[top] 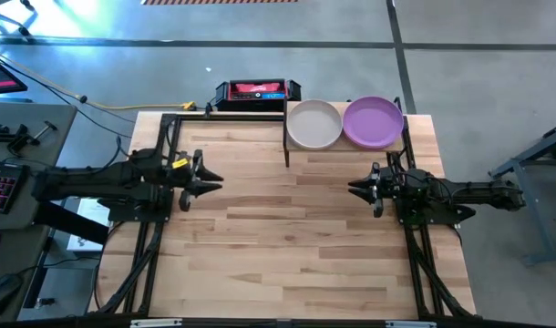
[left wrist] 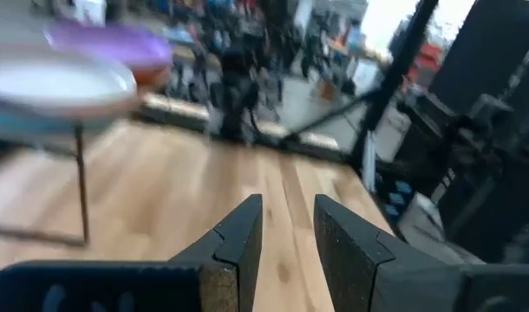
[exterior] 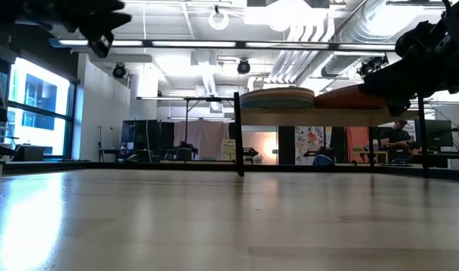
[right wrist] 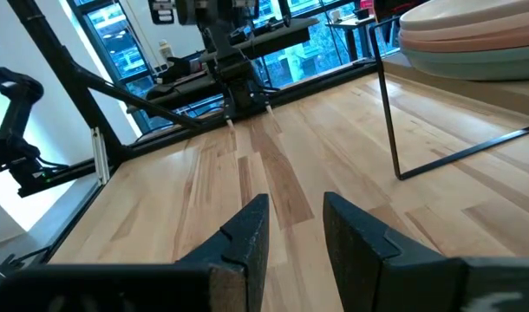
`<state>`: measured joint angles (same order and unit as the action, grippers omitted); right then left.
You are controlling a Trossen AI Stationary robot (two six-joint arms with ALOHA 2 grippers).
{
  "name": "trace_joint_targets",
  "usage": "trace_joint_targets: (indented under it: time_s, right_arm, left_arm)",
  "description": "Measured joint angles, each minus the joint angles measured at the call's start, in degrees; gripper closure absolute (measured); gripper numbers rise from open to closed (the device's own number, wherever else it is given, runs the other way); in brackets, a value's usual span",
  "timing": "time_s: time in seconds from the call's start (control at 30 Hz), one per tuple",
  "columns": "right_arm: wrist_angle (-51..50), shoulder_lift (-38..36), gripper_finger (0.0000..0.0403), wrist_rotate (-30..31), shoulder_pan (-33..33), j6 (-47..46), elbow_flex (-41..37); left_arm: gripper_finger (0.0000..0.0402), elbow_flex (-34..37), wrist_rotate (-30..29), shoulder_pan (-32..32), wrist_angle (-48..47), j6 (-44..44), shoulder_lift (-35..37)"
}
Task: Place and stack plates onto a shelf
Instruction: Return to Home Position
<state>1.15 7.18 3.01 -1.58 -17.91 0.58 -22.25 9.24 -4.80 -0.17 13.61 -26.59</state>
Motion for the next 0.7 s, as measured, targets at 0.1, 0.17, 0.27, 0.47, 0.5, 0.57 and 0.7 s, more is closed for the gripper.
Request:
trace_joint_targets:
  time_s: [0.1, 0.17, 0.27, 0.47, 0.5, 0.57, 0.7]
  right_arm:
    - [0.00, -0.02, 0.0308, 0.00, 0.00, 0.00, 0.00]
    - [0.00, 0.00, 0.0308, -0.01, 0.00, 0.00, 0.00]
    - [0.00, -0.02, 0.0308, -0.02, 0.00, 0.00, 0.00]
    - [0.00, -0.01, 0.0308, 0.00, 0.00, 0.00, 0.00]
    - [0.00, -0.02, 0.0308, 0.00, 0.00, 0.00, 0.00]
    - [0.00, -0.02, 0.0308, 0.00, 0.00, 0.00, 0.00]
    - [0.00, -0.01, 0.0308, 0.00, 0.00, 0.00, 0.00]
  left_arm:
    - [0.0305, 0.14, 3.65, 0.00, -4.77, 2.61, 2.63]
    - [0.0305, 0.12, 7.18, -0.02, -6.19, 3.49, 4.00]
    - [0.0305, 0.12, 11.01, 0.00, -7.88, -3.69, 5.82]
    - [0.0305, 0.10, 11.29, -0.09, -9.45, -9.06, 7.33]
    - [0.0305, 0.10, 10.94, -0.10, -9.46, -8.48, 7.36]
    - [0.0305, 0.10, 10.57, -0.09, -9.77, -8.80, 7.29]
    - [0.0305, 1.81, 9.49, -0.09, -8.82, -10.73, 8.34]
